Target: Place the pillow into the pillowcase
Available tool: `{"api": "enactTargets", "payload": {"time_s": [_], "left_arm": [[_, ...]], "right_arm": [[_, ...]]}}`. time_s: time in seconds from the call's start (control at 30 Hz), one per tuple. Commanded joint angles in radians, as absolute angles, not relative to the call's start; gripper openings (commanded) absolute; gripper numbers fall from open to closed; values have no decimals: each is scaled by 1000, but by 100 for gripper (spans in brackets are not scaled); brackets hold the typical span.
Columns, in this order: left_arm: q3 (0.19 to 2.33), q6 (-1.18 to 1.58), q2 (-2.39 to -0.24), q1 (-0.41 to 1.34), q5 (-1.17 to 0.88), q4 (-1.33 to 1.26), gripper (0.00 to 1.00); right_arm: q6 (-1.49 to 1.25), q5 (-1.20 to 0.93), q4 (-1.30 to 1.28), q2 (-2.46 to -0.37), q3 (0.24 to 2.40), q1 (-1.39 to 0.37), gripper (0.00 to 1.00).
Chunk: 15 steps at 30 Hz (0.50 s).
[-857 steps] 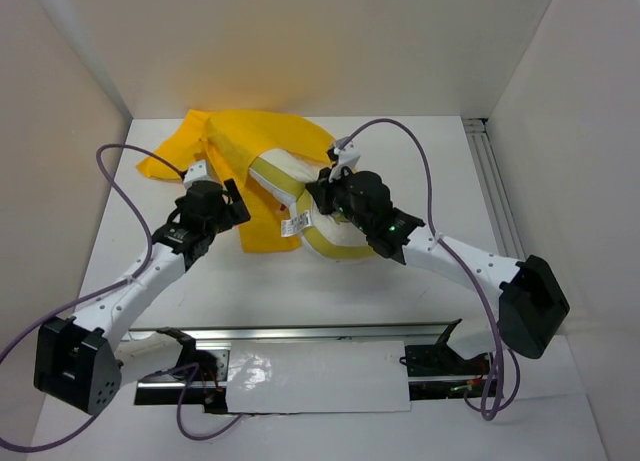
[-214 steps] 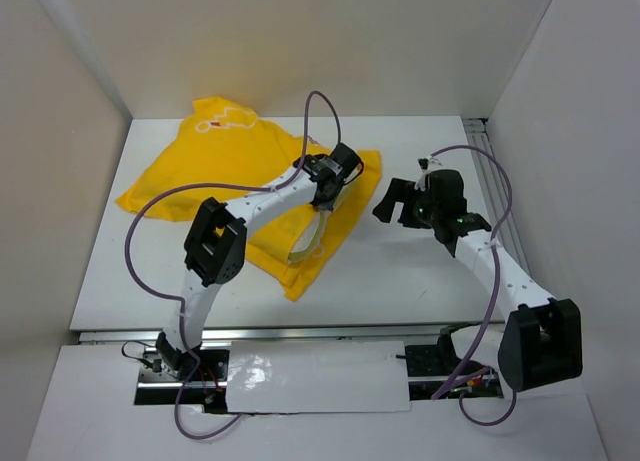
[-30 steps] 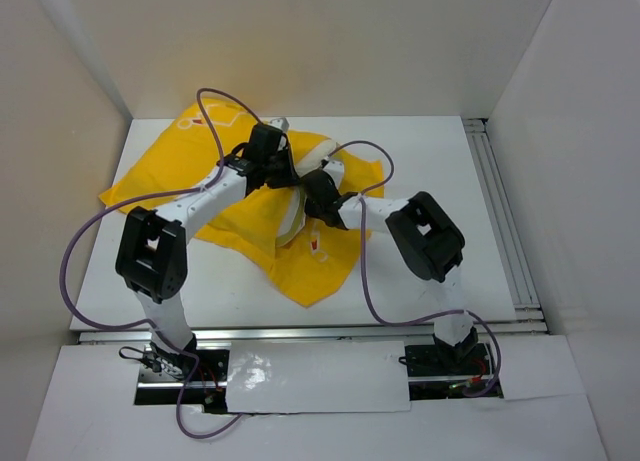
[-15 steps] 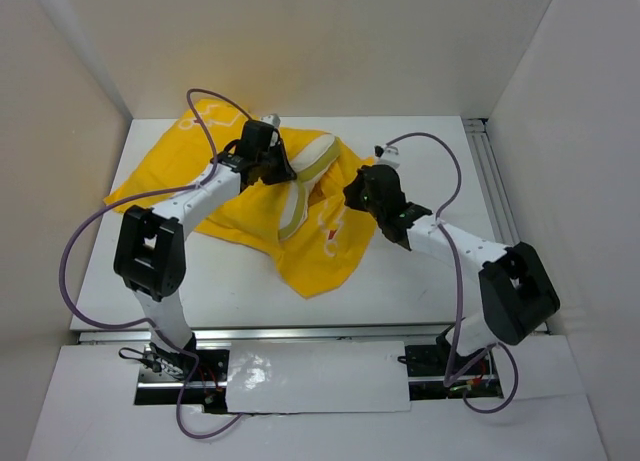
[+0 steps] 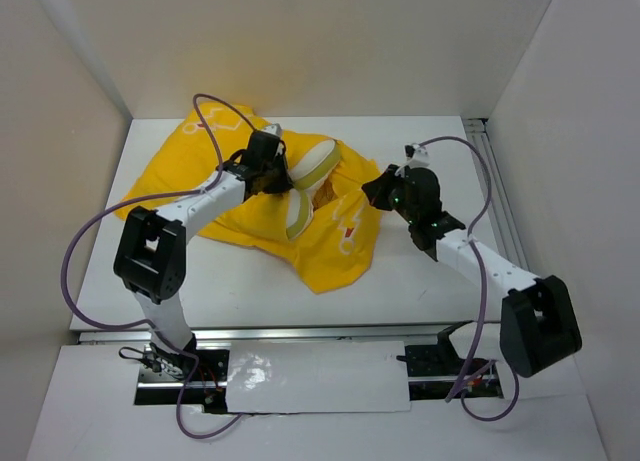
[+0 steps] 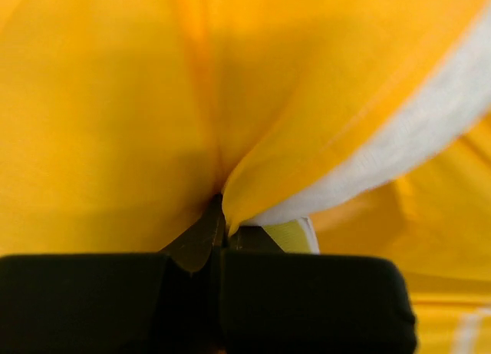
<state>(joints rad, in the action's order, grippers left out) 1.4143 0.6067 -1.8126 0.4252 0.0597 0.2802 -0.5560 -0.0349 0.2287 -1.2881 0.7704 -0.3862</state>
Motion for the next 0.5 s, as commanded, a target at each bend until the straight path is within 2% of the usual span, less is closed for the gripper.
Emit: {"api": "enactTargets", "payload": {"time_s": [0.0, 0.07, 0.23, 0.33, 0.47], "left_arm": [[1275, 634, -1783, 328, 236, 390, 0], [1252, 568, -1750, 330, 223, 353, 0], [1272, 502, -1759, 371, 353, 425, 0], [1272, 387, -1772, 393, 214, 375, 0], [1262, 370, -1772, 445, 197, 412, 0]], "right_arm": [[-537, 19, 319, -1154, 740, -277, 0], [-551, -47, 319, -1134, 730, -229, 0], [-572, -110, 359, -1106, 701, -150, 0], [-592, -202, 440, -1115, 701, -140, 0], [-604, -232, 527, -1153, 735, -140, 0]]}}
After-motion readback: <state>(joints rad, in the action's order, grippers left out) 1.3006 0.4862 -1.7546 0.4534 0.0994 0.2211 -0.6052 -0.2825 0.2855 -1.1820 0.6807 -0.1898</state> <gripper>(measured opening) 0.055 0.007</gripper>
